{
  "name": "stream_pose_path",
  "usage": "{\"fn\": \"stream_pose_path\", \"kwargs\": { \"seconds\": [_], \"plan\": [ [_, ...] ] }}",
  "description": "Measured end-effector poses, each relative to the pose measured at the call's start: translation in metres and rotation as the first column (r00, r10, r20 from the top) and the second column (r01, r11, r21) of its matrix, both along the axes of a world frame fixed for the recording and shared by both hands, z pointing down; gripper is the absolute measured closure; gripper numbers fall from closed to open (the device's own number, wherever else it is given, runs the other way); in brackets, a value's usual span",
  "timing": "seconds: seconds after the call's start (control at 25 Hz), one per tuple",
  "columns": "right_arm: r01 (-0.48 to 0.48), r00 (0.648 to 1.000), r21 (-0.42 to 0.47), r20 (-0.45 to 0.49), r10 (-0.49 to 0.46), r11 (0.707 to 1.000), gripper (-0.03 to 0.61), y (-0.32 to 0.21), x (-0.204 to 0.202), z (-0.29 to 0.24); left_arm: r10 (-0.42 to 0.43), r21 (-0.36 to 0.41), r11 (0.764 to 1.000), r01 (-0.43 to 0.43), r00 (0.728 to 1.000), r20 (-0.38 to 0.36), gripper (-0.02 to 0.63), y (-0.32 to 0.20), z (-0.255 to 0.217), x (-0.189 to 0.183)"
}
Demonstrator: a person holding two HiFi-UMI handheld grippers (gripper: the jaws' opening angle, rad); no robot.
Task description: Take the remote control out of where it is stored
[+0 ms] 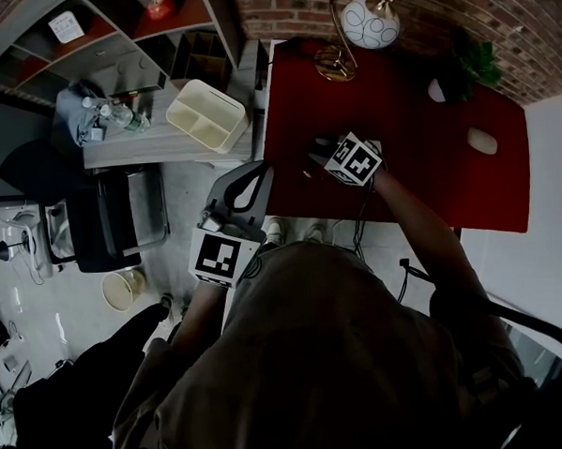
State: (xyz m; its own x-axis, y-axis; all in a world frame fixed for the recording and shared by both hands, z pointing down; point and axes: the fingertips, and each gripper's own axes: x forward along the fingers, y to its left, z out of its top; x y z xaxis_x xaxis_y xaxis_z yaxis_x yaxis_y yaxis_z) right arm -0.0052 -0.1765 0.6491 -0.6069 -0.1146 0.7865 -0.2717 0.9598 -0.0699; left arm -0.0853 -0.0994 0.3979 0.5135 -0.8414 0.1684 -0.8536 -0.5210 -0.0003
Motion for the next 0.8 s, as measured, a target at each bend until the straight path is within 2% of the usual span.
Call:
{"fn": "stream_pose_path", "kwargs": {
  "seconds": [0.4,0.8],
  "plan": [
    [-0.058,0.995,0.070,0.086,0.052,0.996,0.465,-0.008,0.009,-0.051,0.025,0.019,1.000,-0.025,1.000,-0.001,0.603,-0.002,-0.004,0.004],
    [-0.145,0.965,0.199,0.246,0.093,0.969,0.465,-0.006,0.016,-0.135,0.056,0.040,0.998,-0.056,0.998,0.009,0.603,-0.006,-0.010,0.009]
  ]
}}
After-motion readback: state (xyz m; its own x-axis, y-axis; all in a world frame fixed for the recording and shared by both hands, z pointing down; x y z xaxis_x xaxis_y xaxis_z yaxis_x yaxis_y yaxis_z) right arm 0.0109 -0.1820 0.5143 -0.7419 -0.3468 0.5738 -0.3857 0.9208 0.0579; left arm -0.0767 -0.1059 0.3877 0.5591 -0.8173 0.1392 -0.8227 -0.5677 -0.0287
